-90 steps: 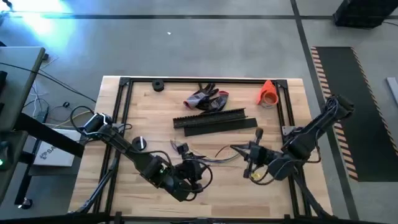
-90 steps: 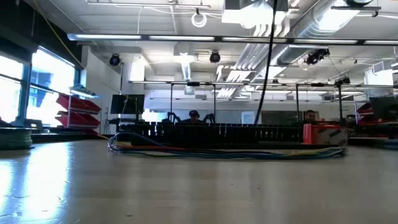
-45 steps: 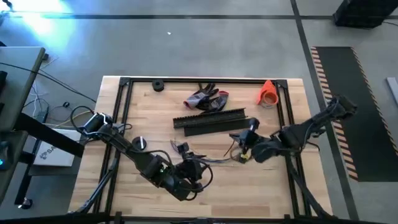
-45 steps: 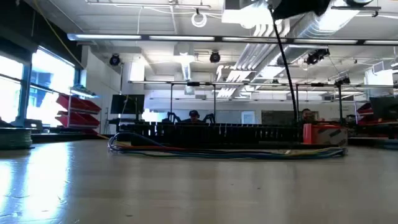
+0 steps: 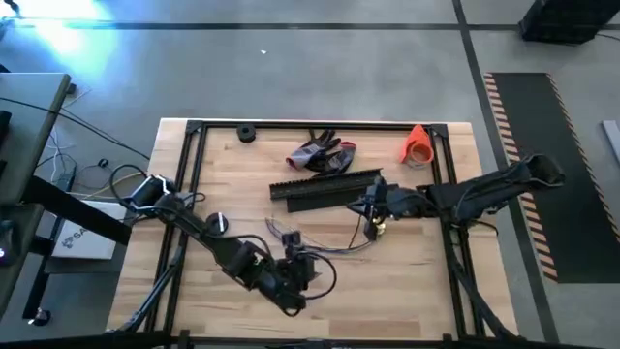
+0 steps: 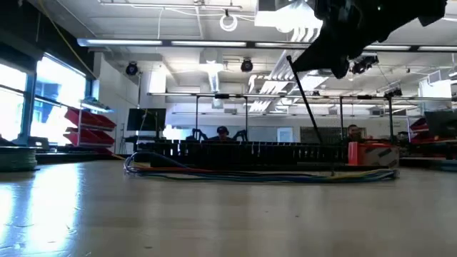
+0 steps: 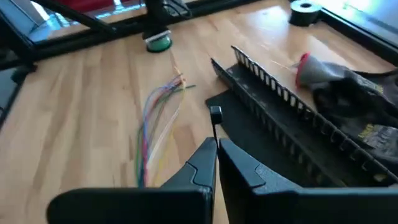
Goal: Ziptie cables
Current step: Wrap the cables using a black zip tie
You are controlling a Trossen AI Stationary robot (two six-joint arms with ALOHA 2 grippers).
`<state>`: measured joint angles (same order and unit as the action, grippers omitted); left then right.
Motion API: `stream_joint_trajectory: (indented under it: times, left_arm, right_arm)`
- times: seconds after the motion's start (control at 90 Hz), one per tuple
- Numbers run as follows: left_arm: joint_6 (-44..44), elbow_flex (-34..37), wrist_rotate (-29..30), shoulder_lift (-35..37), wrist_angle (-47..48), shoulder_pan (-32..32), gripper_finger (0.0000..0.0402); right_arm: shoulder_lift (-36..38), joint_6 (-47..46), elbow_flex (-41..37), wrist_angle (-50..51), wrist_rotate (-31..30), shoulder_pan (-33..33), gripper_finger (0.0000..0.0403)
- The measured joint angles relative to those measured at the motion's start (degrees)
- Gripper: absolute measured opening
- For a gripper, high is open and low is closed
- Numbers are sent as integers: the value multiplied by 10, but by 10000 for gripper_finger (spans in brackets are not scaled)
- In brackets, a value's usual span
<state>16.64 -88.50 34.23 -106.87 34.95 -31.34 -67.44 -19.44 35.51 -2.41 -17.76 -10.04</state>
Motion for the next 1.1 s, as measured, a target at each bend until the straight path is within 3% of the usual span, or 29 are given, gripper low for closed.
stream_joint_trajectory:
  times: [0.167,0.4,0.522,0.644,0.9,1.1]
  left_arm:
    - [-55,88,-86,0,-59,51,187]
    - [-153,221,-196,0,-310,136,224]
    - [-158,254,-238,-3,-357,166,226]
    - [-163,261,-298,-27,-382,181,221]
    - [-167,250,-318,-89,-382,182,204]
    - [-154,248,-320,-104,-386,185,133]
  right_arm:
    - [0,-1,0,-5,2,-3,0]
    - [0,-13,0,-5,2,-8,0]
    - [0,-15,0,-5,2,-12,0]
    - [0,-15,0,-9,2,-12,0]
    - [0,-15,0,-14,2,-12,0]
    - [0,-15,0,-10,2,-12,0]
